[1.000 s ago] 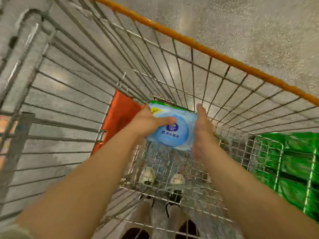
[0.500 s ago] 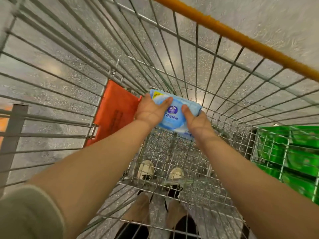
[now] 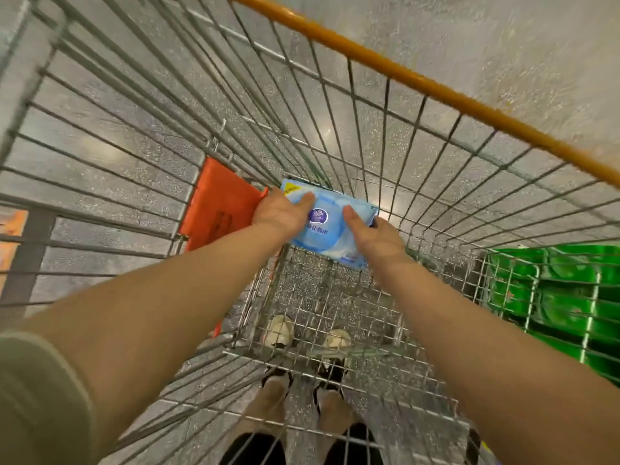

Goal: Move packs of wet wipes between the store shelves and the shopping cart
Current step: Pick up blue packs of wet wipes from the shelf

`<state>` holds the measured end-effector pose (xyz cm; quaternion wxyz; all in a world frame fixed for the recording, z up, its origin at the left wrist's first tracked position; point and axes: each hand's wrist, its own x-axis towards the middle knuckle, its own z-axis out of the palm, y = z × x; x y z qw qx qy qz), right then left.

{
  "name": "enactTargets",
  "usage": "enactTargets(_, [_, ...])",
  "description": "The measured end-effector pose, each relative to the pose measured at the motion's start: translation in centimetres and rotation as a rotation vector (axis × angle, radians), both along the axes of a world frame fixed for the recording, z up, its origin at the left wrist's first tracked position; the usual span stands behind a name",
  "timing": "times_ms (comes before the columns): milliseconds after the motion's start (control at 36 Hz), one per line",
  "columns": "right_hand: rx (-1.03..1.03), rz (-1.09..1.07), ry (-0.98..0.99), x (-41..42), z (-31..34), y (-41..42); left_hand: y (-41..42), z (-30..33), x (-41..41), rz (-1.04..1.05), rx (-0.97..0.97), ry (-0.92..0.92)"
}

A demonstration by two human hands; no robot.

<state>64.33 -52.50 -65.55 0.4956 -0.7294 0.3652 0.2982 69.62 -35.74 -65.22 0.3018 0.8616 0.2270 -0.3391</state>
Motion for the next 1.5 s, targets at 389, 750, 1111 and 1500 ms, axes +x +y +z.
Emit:
enactTargets(389, [-0.348, 0.58, -0.138, -4.2, 16.4, -5.3, 1.0, 16.0, -5.8, -0.223, 0.039, -0.144])
enactTargets(750, [-0.574, 0.788, -0.413, -7.4, 33.7, -10.2, -1.6, 34.2, -9.3, -0.715, 0.213, -0.44])
enactTargets(1111, [-0.773, 0.615, -0.451, -16.2, 46.6, -10.7, -3.7, 45.7, -11.4, -0.941, 0.046, -0.604])
enactTargets(1500, [-0.953, 0.337, -0.27, -35.4, 52.5, -10.4, -10.7, 51.6, -22.1, -1.386, -0.074, -0.762])
